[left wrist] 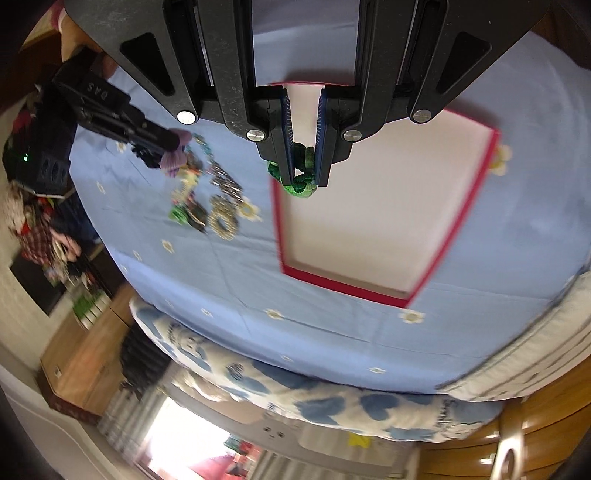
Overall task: Organize jewelry
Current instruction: 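Carry both held hair ties over the red tray with both tools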
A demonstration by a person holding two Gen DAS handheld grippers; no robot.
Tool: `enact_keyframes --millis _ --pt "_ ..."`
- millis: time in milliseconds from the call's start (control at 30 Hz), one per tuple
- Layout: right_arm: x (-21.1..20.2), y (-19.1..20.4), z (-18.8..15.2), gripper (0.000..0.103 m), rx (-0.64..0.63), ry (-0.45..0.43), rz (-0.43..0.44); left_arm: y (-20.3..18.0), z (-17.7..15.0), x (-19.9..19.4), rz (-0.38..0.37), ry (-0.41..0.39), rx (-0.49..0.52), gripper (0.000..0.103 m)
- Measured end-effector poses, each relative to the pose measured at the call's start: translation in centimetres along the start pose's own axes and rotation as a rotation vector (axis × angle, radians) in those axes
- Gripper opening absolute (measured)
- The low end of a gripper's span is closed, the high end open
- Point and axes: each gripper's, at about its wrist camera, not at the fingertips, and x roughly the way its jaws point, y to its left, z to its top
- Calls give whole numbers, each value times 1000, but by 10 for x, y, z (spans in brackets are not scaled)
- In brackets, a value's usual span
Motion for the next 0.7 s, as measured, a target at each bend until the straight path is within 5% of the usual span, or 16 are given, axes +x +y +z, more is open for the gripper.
enact_keyframes --millis 333,700 --pt "69 64 10 14 -107 112 107 66 -8 13 83 17 -118 9" --pt "140 85 2 15 -174 275 72 103 -22 42 159 100 -173 9"
